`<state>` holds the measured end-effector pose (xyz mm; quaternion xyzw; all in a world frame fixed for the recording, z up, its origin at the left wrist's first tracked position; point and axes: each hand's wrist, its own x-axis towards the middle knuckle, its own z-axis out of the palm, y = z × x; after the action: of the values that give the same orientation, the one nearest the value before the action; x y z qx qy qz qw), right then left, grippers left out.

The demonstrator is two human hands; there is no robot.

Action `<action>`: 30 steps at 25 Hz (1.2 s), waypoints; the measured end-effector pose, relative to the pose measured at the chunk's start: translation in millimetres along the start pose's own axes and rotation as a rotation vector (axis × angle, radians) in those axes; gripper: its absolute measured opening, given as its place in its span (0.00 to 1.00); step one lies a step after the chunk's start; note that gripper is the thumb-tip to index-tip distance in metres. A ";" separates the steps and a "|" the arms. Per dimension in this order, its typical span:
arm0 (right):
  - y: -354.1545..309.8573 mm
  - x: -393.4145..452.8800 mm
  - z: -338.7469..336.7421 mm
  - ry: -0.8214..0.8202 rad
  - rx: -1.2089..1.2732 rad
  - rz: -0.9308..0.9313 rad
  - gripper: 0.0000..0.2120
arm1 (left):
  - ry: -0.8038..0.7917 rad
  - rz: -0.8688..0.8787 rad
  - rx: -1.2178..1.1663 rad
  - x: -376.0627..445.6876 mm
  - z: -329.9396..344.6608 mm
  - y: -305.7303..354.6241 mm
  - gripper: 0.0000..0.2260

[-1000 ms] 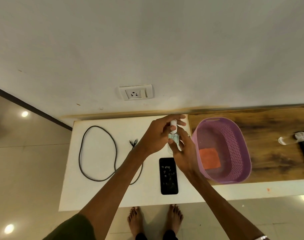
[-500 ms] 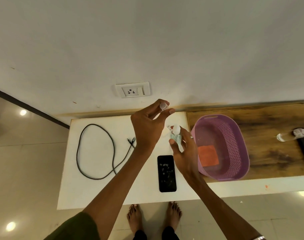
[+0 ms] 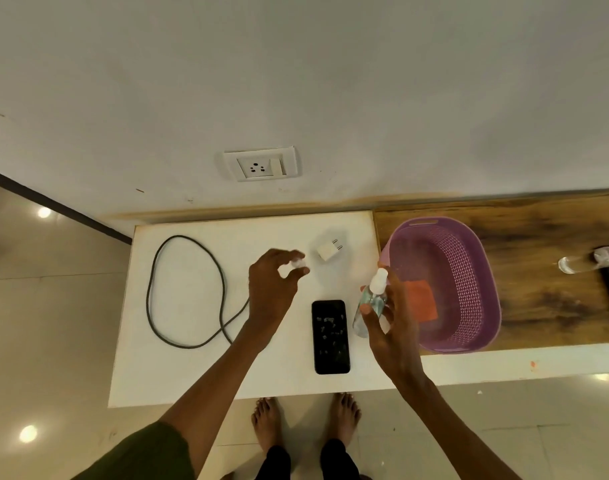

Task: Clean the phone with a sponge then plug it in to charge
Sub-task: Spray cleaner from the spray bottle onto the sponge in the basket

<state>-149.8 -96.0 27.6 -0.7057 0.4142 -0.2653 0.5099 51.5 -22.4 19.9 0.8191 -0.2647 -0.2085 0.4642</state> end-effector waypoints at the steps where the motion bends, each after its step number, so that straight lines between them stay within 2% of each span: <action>1: 6.4 -3.3 -0.9 -0.005 -0.015 0.002 0.25 | -0.016 -0.045 0.063 -3.8 2.1 -12.7 0.09; 5: 23.5 -11.3 1.4 -0.004 -0.033 0.016 0.26 | -0.036 -0.059 0.338 -11.8 10.8 -44.4 0.10; 8: 30.6 -13.4 4.0 -0.046 -0.040 0.011 0.31 | -0.043 -0.049 0.399 -10.8 21.1 -57.4 0.11; 15: 38.5 -18.4 7.1 -0.081 -0.041 -0.020 0.28 | -0.085 0.019 0.583 -12.4 33.6 -77.4 0.15; 18: 37.3 -16.0 8.9 -0.085 -0.055 -0.013 0.26 | -0.111 0.019 0.581 -11.9 33.3 -84.1 0.18; 21: 34.2 -14.2 10.0 -0.086 -0.054 -0.013 0.26 | -0.208 0.015 0.624 -8.4 31.1 -86.8 0.22; 27: 19.0 -10.7 15.1 -0.080 -0.047 -0.049 0.27 | -0.419 0.211 0.713 -9.4 21.2 -86.6 0.37; 30: 18.6 -13.0 18.0 -0.060 -0.046 -0.068 0.28 | -0.513 0.250 0.793 -12.4 19.4 -86.8 0.44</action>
<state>-148.0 -78.5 4.7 -0.7385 0.3802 -0.2517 0.4966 51.4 10.0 -63.9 0.8170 -0.5258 -0.2294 0.0577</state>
